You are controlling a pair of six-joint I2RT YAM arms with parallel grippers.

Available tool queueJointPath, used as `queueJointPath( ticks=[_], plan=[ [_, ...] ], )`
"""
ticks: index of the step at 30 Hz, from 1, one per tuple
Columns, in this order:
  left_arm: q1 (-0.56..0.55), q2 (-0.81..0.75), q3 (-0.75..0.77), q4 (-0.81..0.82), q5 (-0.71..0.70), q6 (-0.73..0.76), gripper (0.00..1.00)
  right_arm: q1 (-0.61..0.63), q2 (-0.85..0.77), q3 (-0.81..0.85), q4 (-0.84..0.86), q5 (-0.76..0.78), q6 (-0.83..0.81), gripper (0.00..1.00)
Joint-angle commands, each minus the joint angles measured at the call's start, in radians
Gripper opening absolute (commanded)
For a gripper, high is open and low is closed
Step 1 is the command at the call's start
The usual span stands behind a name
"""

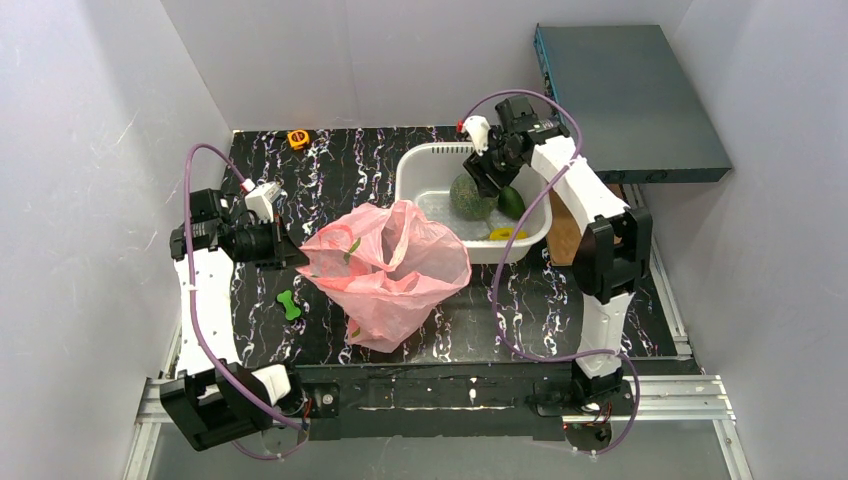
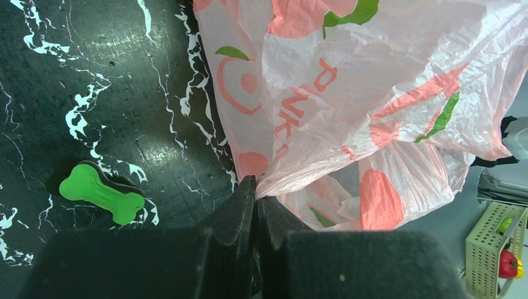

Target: Place the fake fruits into the plastic bag and tie a complex knot

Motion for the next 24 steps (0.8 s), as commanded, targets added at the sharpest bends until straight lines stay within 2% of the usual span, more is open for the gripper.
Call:
queueJointPath(
  ticks=[1, 4, 8, 13, 21, 24],
  plan=[
    [0.002, 0.001, 0.022, -0.015, 0.034, 0.018, 0.0, -0.005, 0.043, 0.013, -0.007, 0.046, -0.071, 0.66],
    [0.002, 0.007, 0.019, -0.022, 0.04, 0.027, 0.0, -0.003, 0.081, 0.036, -0.018, -0.012, -0.07, 0.66],
    [0.001, 0.032, 0.025, -0.037, 0.055, 0.05, 0.0, 0.013, 0.147, 0.155, -0.077, -0.167, -0.051, 0.66],
    [0.002, 0.079, 0.039, -0.062, 0.072, 0.075, 0.0, 0.04, 0.165, 0.226, -0.096, -0.291, -0.071, 0.63],
    [0.002, 0.141, 0.052, -0.088, 0.08, 0.133, 0.0, 0.074, 0.132, 0.231, -0.02, -0.272, -0.085, 0.64],
    [0.004, 0.158, 0.07, -0.097, 0.069, 0.15, 0.0, 0.07, 0.135, 0.286, -0.06, -0.238, -0.091, 0.63]
  ],
)
